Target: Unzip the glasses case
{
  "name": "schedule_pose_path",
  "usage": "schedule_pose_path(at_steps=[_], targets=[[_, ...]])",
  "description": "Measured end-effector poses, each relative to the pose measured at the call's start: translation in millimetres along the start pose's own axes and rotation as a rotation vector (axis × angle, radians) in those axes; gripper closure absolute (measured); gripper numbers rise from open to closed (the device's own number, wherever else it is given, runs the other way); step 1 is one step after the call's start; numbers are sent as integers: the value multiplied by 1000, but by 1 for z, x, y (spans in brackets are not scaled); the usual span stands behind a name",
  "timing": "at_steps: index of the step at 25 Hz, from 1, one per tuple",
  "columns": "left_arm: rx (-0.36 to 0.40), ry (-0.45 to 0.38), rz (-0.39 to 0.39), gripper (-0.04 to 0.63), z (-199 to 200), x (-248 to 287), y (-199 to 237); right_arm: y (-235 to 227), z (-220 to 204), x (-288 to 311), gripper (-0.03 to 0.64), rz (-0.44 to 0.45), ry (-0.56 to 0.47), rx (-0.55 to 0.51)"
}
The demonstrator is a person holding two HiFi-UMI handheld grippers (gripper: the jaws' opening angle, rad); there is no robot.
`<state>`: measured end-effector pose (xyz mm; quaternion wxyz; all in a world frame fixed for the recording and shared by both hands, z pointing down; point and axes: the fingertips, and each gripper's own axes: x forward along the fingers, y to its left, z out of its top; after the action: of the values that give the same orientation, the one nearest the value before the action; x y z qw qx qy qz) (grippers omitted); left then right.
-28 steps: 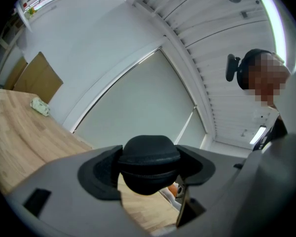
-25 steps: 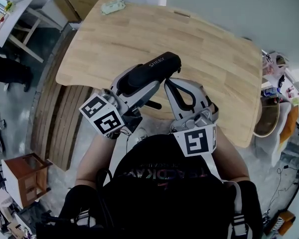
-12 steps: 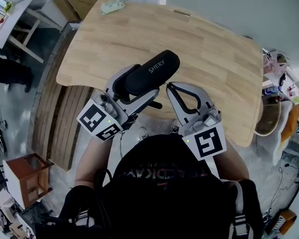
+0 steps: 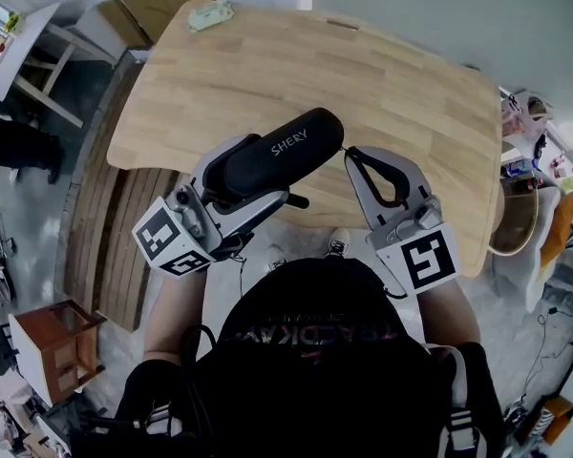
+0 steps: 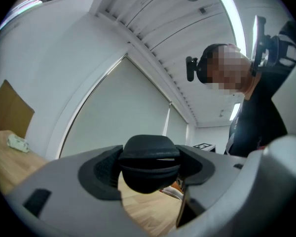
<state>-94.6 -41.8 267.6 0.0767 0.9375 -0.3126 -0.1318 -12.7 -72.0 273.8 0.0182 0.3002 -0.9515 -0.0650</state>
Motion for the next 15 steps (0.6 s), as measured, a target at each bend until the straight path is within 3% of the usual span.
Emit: schedule_pose_path(at_steps=[11,15], targets=[[-65,18,-187,262,5,-12,-17,5,2,-17,594,117,27,-4],[-148,1,-301,262,8,-21,-32,6,-13,-26,594,184,106,24]])
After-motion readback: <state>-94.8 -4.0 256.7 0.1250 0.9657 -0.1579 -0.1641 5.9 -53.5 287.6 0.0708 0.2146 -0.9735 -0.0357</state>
